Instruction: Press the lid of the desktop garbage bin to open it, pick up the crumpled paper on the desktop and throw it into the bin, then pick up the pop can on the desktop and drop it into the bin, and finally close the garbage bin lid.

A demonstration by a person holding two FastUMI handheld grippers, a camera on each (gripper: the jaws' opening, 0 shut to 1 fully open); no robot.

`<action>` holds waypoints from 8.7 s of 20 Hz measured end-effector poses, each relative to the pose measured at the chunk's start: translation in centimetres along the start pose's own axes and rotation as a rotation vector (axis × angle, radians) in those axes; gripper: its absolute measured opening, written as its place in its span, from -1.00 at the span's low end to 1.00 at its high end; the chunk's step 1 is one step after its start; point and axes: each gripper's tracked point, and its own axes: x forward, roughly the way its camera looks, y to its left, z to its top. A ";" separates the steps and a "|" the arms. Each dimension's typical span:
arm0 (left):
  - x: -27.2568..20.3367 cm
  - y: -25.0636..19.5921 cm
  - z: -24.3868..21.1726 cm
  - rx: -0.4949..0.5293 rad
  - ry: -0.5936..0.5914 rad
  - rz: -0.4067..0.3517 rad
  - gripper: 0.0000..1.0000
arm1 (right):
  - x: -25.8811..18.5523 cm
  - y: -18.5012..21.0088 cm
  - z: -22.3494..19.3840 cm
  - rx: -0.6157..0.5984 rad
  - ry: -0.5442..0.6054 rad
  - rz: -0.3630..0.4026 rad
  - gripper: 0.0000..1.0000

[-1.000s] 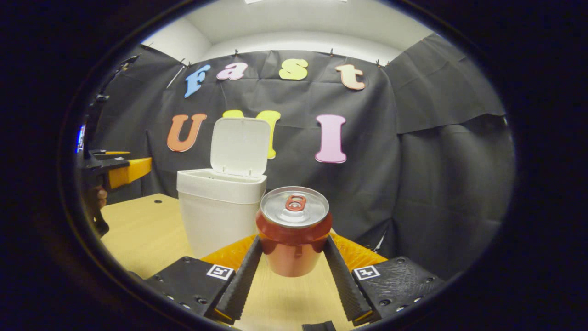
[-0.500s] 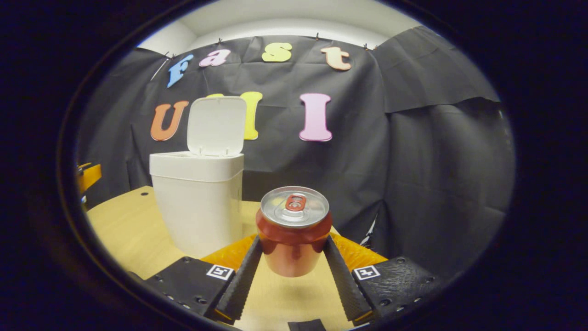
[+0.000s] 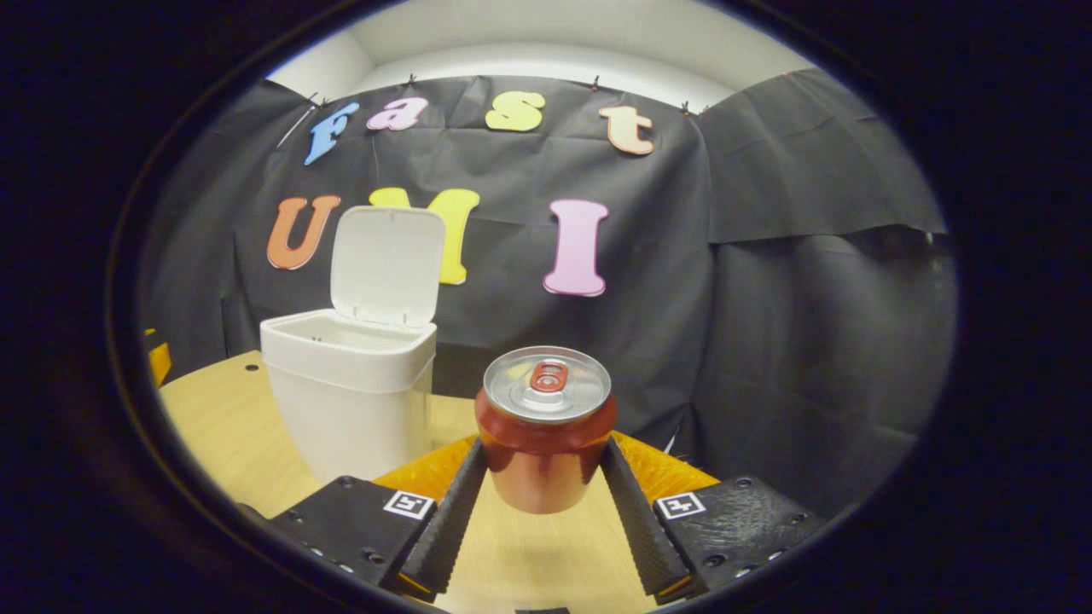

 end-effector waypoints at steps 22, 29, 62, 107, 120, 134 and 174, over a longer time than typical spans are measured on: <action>0.1 0.6 -0.6 0.008 0.029 -0.007 1.00 | 7.9 12.4 18.2 0.073 -0.075 0.215 0.58; 0.6 1.0 -2.0 -0.003 0.082 -0.010 1.00 | 14.3 21.6 13.8 0.042 0.095 0.277 0.59; 0.7 3.8 -2.0 -0.099 0.120 -0.031 1.00 | 12.2 26.4 24.1 0.107 0.056 0.328 0.75; -0.3 -0.1 -2.8 -0.014 0.134 -0.136 0.94 | 10.3 23.3 6.1 0.049 0.710 0.212 0.71; -0.1 0.2 -2.7 0.008 0.125 -0.120 0.94 | 9.5 23.4 5.4 0.096 0.466 0.296 0.76; 0.7 2.2 -4.2 0.002 0.175 -0.059 0.95 | 9.3 23.3 3.9 0.113 0.049 0.324 1.00; -0.9 -3.1 -4.7 0.027 0.147 -0.017 0.95 | -8.1 7.5 -2.0 0.160 -0.259 0.158 0.84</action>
